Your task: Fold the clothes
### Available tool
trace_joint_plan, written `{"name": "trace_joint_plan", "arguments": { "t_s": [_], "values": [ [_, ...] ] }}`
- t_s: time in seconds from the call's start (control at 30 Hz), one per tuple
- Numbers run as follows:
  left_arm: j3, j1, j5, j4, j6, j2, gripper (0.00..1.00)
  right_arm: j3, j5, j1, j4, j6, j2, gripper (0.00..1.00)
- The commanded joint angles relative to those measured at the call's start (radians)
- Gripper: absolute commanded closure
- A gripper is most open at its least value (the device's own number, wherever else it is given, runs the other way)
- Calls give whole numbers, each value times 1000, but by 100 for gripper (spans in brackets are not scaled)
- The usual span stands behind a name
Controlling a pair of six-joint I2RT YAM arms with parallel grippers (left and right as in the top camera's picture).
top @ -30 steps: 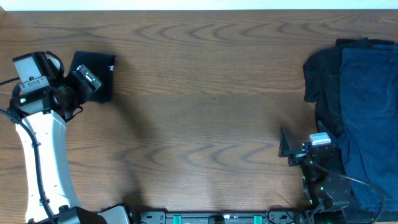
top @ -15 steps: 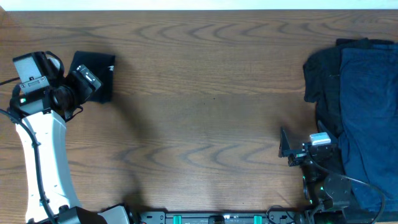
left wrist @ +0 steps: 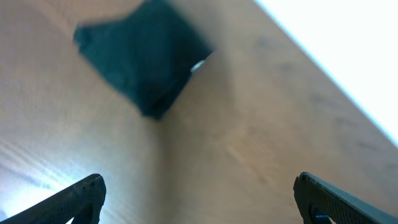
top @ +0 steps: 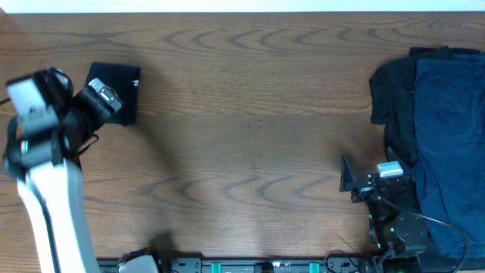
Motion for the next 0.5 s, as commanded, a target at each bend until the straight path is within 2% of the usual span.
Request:
{"name": "trace_joint_plan", "arguments": {
  "t_s": [0.0, 0.27, 0.47],
  "values": [
    [4, -45, -2, -2, -5, -186, 2, -1, 11, 10, -5, -13, -6, 1],
    [4, -192, -2, -2, -5, -587, 2, -1, 11, 10, -5, -13, -6, 1],
    [4, -237, -2, -21, -5, -811, 2, -1, 11, 10, -5, -13, -6, 1]
  ]
}}
